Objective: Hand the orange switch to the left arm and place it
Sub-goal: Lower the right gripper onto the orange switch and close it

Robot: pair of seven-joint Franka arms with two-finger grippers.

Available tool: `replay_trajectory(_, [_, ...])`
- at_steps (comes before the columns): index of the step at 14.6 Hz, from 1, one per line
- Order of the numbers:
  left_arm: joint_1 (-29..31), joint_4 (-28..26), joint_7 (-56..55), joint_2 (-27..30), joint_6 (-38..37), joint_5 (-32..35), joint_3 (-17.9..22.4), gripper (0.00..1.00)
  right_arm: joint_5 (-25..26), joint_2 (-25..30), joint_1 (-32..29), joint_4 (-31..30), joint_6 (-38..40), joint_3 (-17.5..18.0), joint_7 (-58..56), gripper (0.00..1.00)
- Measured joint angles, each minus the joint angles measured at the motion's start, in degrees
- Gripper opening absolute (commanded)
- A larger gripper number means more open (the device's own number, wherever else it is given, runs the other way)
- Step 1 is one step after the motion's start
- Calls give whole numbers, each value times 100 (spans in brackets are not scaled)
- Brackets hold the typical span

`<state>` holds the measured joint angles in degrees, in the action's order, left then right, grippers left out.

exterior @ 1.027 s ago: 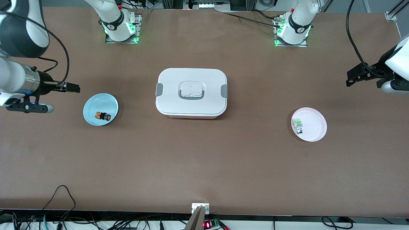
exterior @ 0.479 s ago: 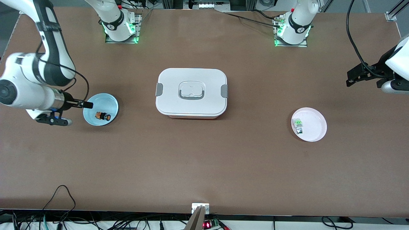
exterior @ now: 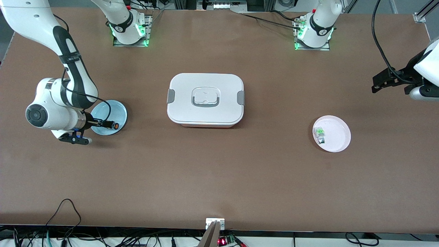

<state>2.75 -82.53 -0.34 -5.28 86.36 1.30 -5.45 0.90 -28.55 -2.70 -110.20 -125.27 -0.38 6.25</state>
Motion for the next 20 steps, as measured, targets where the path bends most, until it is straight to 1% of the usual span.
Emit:
replay_trajectory(3, [2, 0, -3, 0, 0, 0, 1, 100, -20, -131, 0, 9, -102, 9, 0, 100])
replay_trajectory(7, [2, 0, -3, 0, 0, 0, 2, 100, -215, -131, 6, 24, -111, 44, 0, 100])
replay_trajectory(10, [3, 0, -3, 0, 0, 0, 2, 100, -241, -149, 11, 26, -120, 65, 0, 100])
replay_trajectory(17, [3, 0, -3, 0, 0, 0, 2, 100, -261, -407, 11, 29, -193, 101, 0, 100])
replay_trajectory(18, [3, 0, -3, 0, 0, 0, 2, 100, -264, -418, 11, 31, -196, 104, 0, 98])
replay_trajectory(19, [5, 0, -3, 0, 0, 0, 2, 100, -264, -418, 11, 33, -196, 105, 0, 89])
replay_trajectory(20, [9, 0, -3, 0, 0, 0, 2, 100, -265, -418, 11, 40, -195, 106, 0, 77])
